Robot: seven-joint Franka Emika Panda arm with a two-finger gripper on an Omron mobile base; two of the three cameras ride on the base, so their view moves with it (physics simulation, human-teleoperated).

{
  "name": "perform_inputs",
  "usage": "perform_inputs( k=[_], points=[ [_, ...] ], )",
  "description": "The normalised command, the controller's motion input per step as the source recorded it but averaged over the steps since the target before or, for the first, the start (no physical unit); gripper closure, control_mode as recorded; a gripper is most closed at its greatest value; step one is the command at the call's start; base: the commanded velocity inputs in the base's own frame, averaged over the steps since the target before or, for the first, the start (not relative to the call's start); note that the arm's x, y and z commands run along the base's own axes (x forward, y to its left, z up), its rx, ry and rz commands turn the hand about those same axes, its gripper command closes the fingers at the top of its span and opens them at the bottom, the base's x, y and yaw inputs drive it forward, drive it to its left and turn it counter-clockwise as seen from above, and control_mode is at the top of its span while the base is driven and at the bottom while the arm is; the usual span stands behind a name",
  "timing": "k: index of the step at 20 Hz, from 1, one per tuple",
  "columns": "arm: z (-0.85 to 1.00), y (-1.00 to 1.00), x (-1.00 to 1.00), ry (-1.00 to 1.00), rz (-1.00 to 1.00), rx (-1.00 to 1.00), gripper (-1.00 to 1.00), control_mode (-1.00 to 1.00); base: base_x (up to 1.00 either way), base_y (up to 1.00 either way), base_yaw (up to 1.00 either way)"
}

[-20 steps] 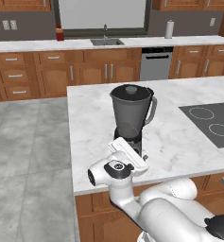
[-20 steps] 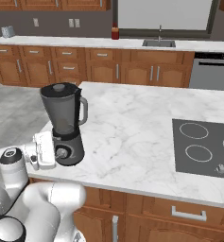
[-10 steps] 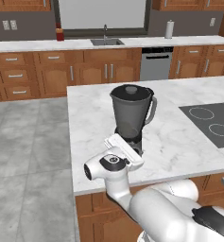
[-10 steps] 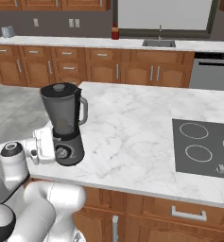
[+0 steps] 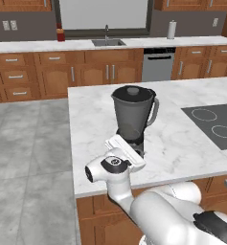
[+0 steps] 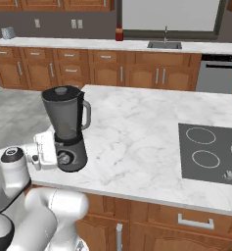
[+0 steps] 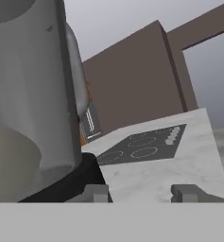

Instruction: Open the blender lid, put the apple in the blender, close the lid, and start the blender.

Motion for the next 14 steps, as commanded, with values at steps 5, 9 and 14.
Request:
perform_inputs(
  k=[5,9,14],
  points=[
    [0.15,-0.01,-0.24,-0.17,0.01,0.02,-1.00,-1.00,0.00,0.00,0.00],
    [0.49,0.00,-0.49,-0.11,0.00,0.00,-1.00,-1.00,0.00,0.00,0.00],
    [0.58,0.00,-0.69,-0.09,0.00,0.00,-1.00,-1.00,0.00,0.00,0.00]
  ],
)
